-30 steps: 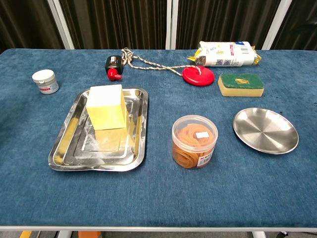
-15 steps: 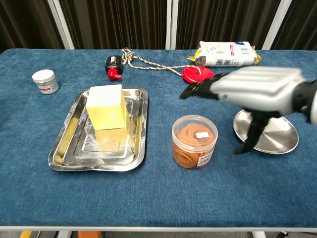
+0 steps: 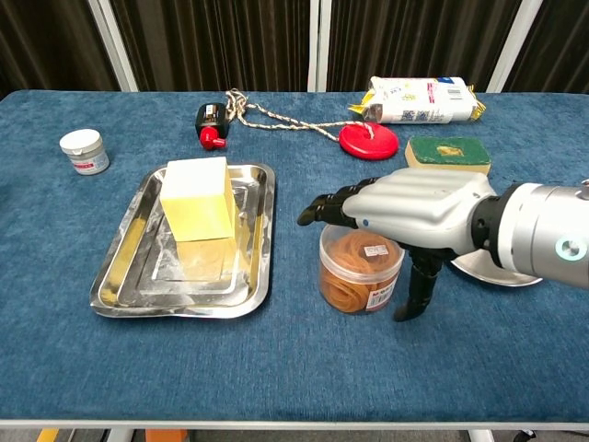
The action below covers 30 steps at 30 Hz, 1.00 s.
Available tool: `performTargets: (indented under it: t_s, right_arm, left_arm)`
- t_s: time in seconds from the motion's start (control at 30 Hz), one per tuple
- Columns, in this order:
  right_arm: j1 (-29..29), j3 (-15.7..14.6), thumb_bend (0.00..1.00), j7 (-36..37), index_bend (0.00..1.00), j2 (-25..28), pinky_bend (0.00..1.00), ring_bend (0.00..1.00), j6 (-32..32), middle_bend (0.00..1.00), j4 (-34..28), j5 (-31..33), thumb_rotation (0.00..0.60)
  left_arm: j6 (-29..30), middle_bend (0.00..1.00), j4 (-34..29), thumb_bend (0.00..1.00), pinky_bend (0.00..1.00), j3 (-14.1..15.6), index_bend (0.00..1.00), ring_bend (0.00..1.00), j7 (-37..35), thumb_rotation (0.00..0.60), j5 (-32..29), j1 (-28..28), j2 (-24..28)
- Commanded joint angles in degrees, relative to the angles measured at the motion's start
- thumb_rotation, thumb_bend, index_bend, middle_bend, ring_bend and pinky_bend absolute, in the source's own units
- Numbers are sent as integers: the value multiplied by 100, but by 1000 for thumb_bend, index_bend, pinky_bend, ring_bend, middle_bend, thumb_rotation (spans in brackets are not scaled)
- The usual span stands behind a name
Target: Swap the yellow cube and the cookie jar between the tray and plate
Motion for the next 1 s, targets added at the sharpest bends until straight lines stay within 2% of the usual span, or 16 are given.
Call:
performTargets:
  t_s: [0.03,0.17,0.37,0.47,0.77,1.0]
  right_arm:
    - [51,-52,36,54,0,-108,110,0,97,19,95,43,600]
    - [63,-112,95,190,37,-243,177,19,216,91,267,-119,600]
    - [-9,-156,172,550,265,-367,403,242,400,312,492,-629,600]
    - [-73,-165,201,757,357,-347,483,324,524,383,538,-932,600]
    - [-454,-36,209,1232,376,396,499,358,1174,427,287,-1173,600]
    - [-884,-252,211,1697,380,771,499,359,1336,429,603,-1078,600]
  left_arm:
    - [-8,42,-3,3,128,-21,104,0,-20,600,4,16,-8]
    - [12,42,9,2,129,-47,111,0,47,600,59,44,-37]
    - [-87,42,-6,6,129,-86,112,0,23,600,28,67,-71]
    - [-158,42,-7,7,129,-82,112,0,76,600,42,58,-94]
    - [-214,42,-13,8,129,-129,112,0,16,600,90,66,-108]
    - [-87,49,18,7,128,-170,112,0,-90,600,229,93,-117]
